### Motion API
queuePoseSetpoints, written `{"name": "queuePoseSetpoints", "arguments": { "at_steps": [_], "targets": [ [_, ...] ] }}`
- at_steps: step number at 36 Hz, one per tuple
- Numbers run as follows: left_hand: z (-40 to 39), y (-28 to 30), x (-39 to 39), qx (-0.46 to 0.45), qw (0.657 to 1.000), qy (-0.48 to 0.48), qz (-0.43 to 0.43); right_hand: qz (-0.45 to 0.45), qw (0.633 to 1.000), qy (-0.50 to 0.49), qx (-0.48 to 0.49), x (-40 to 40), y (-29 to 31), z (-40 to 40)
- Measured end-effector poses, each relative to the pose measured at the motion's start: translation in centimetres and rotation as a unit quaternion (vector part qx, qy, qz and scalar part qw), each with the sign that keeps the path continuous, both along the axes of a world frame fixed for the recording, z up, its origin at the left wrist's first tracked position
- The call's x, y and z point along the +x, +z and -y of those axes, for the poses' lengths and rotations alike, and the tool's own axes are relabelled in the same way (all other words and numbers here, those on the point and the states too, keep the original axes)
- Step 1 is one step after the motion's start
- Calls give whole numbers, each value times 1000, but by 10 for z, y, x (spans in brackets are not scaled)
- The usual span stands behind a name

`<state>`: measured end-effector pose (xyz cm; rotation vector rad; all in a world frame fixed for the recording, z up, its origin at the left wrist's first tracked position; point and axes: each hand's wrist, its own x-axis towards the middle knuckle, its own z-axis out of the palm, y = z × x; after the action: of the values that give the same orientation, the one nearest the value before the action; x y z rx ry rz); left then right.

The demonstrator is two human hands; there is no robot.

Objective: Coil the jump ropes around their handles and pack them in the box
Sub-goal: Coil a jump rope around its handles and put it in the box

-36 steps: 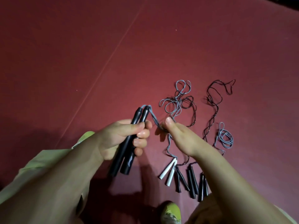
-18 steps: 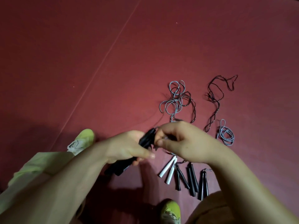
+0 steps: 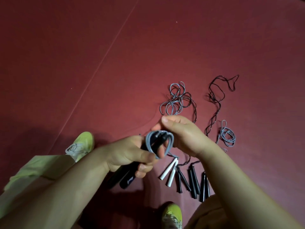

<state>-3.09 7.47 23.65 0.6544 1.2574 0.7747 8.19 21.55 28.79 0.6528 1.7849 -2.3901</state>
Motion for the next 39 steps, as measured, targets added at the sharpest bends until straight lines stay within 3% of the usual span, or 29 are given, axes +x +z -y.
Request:
{"name": "queuePoseSetpoints", "arguments": {
  "at_steps": [4, 8, 14, 20, 25, 32, 34, 38, 39],
  "targets": [
    [2, 6, -9, -9, 998, 51, -18, -36, 996, 39, 72, 6, 4, -9],
    [1, 14, -7, 7, 997, 70, 35, -22, 988, 39, 150, 10, 5, -12],
    [0, 18, -10, 11, 993, 117, 12, 24, 950, 32, 311, 8, -1, -9],
    [-2, 24, -12, 24, 991, 132, -6, 38, 929, -20, 367, 4, -9, 2],
    [0, 33, -8, 17, 975, 189, 115, 82, 904, -52, 416, 2, -10, 11],
    [-4, 35, -3, 3, 972, 227, 57, 158, 863, -41, 478, -3, -3, 19],
    [-5, 36, -3, 6, 972, 229, 46, 159, 865, -24, 476, -4, -1, 19],
    [-4, 37, -8, 1, 970, 241, 17, 132, 925, 30, 355, 1, 17, 9],
    [-3, 37, -9, -1, 971, 239, 7, 136, 926, 65, 346, 4, 23, 5]
  ]
}}
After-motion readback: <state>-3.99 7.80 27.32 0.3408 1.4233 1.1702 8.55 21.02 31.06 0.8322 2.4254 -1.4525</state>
